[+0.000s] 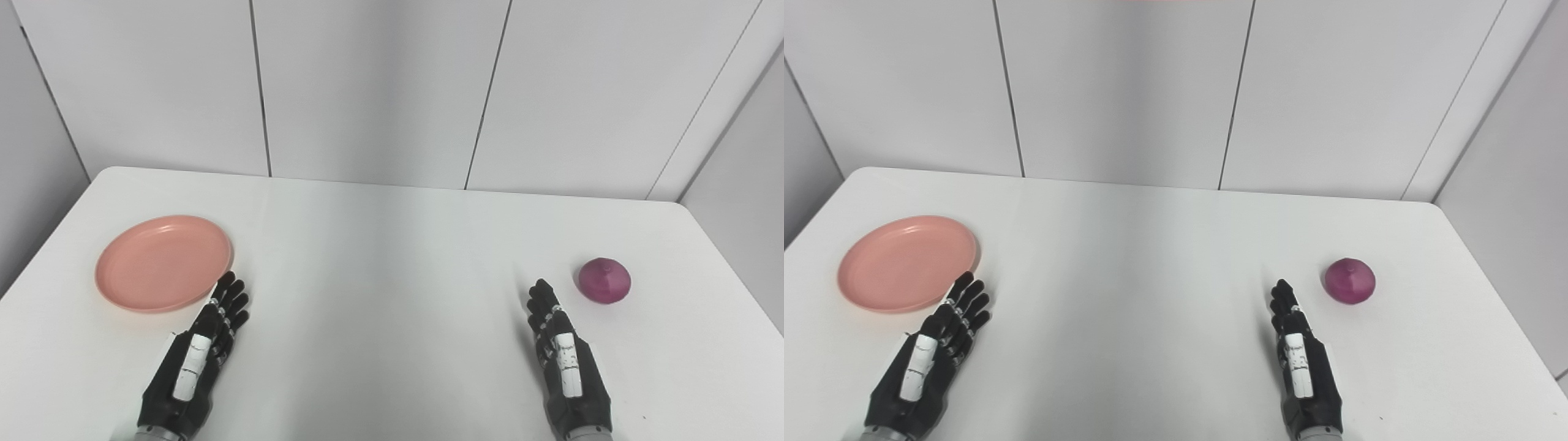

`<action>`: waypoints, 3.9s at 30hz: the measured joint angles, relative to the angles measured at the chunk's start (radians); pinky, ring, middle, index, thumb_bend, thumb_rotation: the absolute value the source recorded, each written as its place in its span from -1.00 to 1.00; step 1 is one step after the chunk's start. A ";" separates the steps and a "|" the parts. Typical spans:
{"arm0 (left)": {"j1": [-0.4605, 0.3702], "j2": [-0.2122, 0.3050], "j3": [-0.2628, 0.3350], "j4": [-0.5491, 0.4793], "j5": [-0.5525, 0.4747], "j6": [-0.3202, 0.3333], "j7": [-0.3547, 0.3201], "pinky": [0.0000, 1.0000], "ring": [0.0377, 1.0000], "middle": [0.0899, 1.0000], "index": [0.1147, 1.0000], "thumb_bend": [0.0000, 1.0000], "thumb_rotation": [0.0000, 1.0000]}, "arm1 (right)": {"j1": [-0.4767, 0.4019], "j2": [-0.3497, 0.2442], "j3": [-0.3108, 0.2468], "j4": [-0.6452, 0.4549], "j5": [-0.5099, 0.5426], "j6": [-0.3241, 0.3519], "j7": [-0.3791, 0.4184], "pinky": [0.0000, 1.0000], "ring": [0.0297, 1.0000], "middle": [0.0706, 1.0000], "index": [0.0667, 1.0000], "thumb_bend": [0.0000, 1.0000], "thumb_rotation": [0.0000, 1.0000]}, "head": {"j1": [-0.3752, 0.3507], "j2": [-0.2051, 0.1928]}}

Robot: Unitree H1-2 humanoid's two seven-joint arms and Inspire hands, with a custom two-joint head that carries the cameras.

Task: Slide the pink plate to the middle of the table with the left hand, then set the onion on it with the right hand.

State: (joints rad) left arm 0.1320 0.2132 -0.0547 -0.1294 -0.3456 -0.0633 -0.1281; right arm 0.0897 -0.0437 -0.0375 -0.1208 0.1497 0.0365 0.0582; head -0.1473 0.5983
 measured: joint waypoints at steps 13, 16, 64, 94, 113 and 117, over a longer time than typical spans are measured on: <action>0.000 0.000 0.001 0.001 -0.001 0.000 0.000 1.00 1.00 1.00 1.00 0.72 0.74 | -0.002 0.000 0.000 0.003 -0.002 0.000 0.000 1.00 0.96 0.90 0.91 0.76 0.78 | 0.000 0.000; -0.001 0.000 0.001 0.002 -0.001 0.000 -0.002 1.00 1.00 1.00 1.00 0.72 0.73 | -0.004 0.000 0.000 0.004 -0.002 0.000 0.000 0.99 0.96 0.90 0.91 0.76 0.78 | -0.002 0.000; -0.027 -0.010 -0.074 0.047 0.120 -0.151 0.064 1.00 1.00 1.00 1.00 0.74 0.53 | -0.076 -0.092 -0.065 0.127 0.130 -0.063 0.130 1.00 1.00 0.99 1.00 0.64 0.92 | 0.422 -0.206; -0.037 -0.010 -0.088 0.060 0.154 -0.225 0.107 0.91 0.94 0.95 0.86 0.79 0.53 | -0.106 -0.118 -0.092 0.173 0.157 -0.067 0.170 1.00 1.00 1.00 1.00 0.51 1.00 | 0.499 -0.250; -0.308 -0.087 -0.015 0.014 0.084 0.012 0.066 0.27 0.45 0.50 0.52 0.83 0.49 | -0.114 -0.103 -0.088 0.170 0.153 -0.079 0.172 1.00 1.00 1.00 1.00 0.60 1.00 | 0.486 -0.255; -0.347 -0.080 0.015 0.010 0.056 0.047 0.038 0.19 0.41 0.48 0.54 0.83 0.50 | -0.115 -0.104 -0.088 0.169 0.152 -0.079 0.172 1.00 1.00 1.00 1.00 0.63 1.00 | 0.486 -0.256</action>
State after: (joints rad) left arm -0.2149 0.1335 -0.0401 -0.1195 -0.2897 -0.0158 -0.0899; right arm -0.0257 -0.1481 -0.1259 0.0482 0.3019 -0.0428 0.2298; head 0.3390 0.3421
